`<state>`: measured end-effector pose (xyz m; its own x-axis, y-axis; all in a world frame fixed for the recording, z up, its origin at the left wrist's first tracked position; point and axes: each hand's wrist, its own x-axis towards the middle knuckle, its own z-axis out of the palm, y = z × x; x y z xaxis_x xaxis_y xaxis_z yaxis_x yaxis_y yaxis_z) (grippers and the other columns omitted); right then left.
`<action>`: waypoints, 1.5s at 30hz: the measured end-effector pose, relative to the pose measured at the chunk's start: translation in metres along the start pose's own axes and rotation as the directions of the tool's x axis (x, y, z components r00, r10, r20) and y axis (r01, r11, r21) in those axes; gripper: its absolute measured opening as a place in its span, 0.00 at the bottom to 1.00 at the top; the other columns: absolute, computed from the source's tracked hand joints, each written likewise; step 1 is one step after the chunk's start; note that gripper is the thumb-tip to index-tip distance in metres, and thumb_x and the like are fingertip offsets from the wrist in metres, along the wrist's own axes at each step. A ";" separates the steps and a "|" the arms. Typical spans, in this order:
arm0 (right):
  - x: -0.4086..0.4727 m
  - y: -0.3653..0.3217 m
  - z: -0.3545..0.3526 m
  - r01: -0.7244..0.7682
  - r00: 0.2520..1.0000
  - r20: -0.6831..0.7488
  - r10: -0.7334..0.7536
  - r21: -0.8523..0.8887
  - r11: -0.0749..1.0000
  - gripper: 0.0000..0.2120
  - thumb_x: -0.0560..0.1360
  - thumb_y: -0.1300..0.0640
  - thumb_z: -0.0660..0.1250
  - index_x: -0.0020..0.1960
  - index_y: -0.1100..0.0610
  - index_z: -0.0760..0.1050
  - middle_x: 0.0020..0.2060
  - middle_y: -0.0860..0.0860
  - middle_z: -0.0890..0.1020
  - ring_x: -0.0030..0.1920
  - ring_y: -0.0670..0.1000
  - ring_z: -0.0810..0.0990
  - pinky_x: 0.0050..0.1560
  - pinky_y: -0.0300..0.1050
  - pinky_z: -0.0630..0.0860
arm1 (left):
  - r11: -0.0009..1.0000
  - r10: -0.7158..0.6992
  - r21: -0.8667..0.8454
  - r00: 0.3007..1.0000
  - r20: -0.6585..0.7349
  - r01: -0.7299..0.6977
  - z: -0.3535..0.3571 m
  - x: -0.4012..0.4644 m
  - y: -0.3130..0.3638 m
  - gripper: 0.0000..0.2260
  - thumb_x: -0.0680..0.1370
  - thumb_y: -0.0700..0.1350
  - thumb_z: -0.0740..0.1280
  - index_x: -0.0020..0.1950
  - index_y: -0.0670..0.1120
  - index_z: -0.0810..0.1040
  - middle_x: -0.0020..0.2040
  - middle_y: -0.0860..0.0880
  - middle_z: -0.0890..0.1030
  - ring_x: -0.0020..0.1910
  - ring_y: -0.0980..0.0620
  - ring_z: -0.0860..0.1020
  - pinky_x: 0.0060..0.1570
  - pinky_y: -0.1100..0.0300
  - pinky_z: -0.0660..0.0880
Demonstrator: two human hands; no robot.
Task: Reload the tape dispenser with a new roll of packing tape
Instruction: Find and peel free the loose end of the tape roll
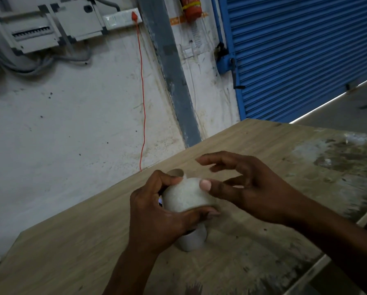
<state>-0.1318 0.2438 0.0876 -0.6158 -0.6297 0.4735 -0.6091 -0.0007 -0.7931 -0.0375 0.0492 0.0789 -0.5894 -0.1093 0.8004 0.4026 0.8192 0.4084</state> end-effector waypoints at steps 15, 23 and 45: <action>0.004 -0.006 -0.020 -0.102 0.975 0.213 0.055 0.217 0.971 0.12 0.69 0.71 0.77 0.52 0.65 0.86 0.46 0.60 0.88 0.49 0.64 0.87 0.52 0.65 0.83 | 0.981 0.079 -0.186 0.985 0.155 -0.049 -0.008 0.002 0.000 0.26 0.55 0.55 0.83 0.49 0.49 0.82 0.48 0.56 0.85 0.47 0.60 0.84 0.45 0.68 0.78; 0.002 -0.017 -0.024 -0.154 0.957 0.277 0.084 0.240 0.958 0.13 0.70 0.63 0.78 0.54 0.62 0.86 0.48 0.57 0.88 0.52 0.58 0.88 0.56 0.62 0.83 | 0.989 0.062 -0.140 0.992 0.109 -0.047 -0.006 0.000 -0.006 0.29 0.53 0.55 0.85 0.48 0.45 0.82 0.49 0.54 0.85 0.47 0.58 0.85 0.44 0.67 0.80; 0.003 -0.028 -0.026 -0.210 0.947 0.276 0.162 0.156 0.965 0.10 0.69 0.63 0.78 0.50 0.63 0.87 0.44 0.57 0.89 0.48 0.57 0.88 0.54 0.61 0.84 | 0.972 0.160 -0.196 0.977 0.142 -0.131 -0.004 0.001 -0.001 0.26 0.57 0.53 0.83 0.51 0.47 0.82 0.50 0.67 0.83 0.47 0.63 0.83 0.45 0.70 0.78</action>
<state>-0.1298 0.2616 0.1209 -0.5438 -0.8113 0.2144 -0.3802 0.0104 -0.9249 -0.0363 0.0461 0.0810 -0.6110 0.1043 0.7847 0.6054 0.7003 0.3782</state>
